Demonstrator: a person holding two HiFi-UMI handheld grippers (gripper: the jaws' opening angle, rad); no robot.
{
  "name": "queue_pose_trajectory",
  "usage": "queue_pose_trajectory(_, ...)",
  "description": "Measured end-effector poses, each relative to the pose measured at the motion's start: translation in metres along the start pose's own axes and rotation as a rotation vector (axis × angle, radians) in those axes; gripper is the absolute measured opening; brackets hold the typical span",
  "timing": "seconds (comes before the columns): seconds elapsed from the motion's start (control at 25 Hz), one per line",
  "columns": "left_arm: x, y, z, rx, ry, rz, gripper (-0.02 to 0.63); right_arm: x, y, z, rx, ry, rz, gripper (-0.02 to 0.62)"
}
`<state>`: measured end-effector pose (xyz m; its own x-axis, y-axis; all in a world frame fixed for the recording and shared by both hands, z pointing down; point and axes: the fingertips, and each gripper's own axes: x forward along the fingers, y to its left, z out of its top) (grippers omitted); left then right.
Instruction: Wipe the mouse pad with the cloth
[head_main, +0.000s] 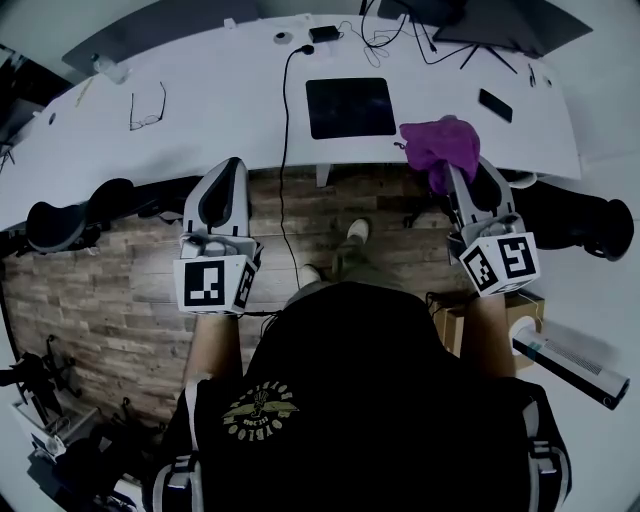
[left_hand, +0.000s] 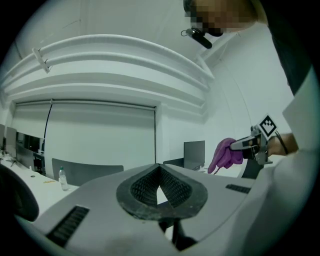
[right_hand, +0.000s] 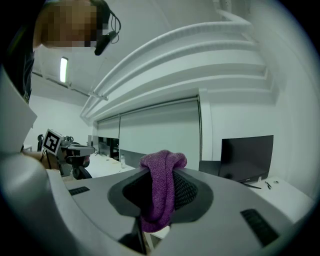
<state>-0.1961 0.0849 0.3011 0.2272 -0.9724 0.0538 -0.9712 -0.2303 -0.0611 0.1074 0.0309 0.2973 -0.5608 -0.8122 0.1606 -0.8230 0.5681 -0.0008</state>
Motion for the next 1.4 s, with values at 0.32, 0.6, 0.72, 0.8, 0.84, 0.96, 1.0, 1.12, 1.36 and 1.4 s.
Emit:
queue_pose_trajectory(0.32, 0.021, -0.006, -0.019, -0.009, 0.018, -0.013, 0.002, 0.013, -0.013, -0.01, -0.012, 0.052, -0.001, 0.091)
queue_pose_trajectory(0.6, 0.05, -0.018, -0.028, -0.013, 0.038, -0.019, 0.002, 0.019, -0.037, -0.019, -0.001, 0.072, -0.016, 0.091)
queue_pose_trajectory(0.72, 0.064, -0.019, -0.029, -0.012, 0.048, -0.016, 0.002, 0.026, -0.046, -0.02, 0.004, 0.073, -0.014, 0.091)
queue_pose_trajectory(0.8, 0.073, -0.02, -0.029, -0.009, 0.051, -0.014, 0.002, 0.029, -0.054, -0.02, 0.003, 0.072, -0.016, 0.091)
queue_pose_trajectory(0.84, 0.078, -0.02, -0.028, -0.007, 0.05, -0.012, 0.002, 0.031, -0.058, -0.02, 0.003, 0.07, -0.018, 0.091)
queue_pose_trajectory(0.96, 0.095, -0.022, -0.024, -0.005, 0.037, -0.003, 0.002, 0.034, -0.075, -0.017, 0.0, 0.06, -0.024, 0.091)
queue_pose_trajectory(1.0, 0.1, -0.023, -0.021, -0.003, 0.033, -0.002, 0.002, 0.036, -0.08, -0.016, -0.001, 0.057, -0.025, 0.091)
queue_pose_trajectory(1.12, 0.113, -0.025, -0.014, 0.004, 0.024, 0.01, 0.002, 0.042, -0.094, -0.012, -0.001, 0.048, -0.023, 0.091)
queue_pose_trajectory(1.36, 0.129, -0.022, -0.001, 0.017, 0.013, 0.066, 0.002, 0.059, -0.115, -0.005, 0.016, 0.014, 0.017, 0.091)
queue_pose_trajectory(1.4, 0.13, -0.021, 0.001, 0.018, 0.017, 0.08, 0.002, 0.063, -0.118, -0.004, 0.025, 0.006, 0.028, 0.091)
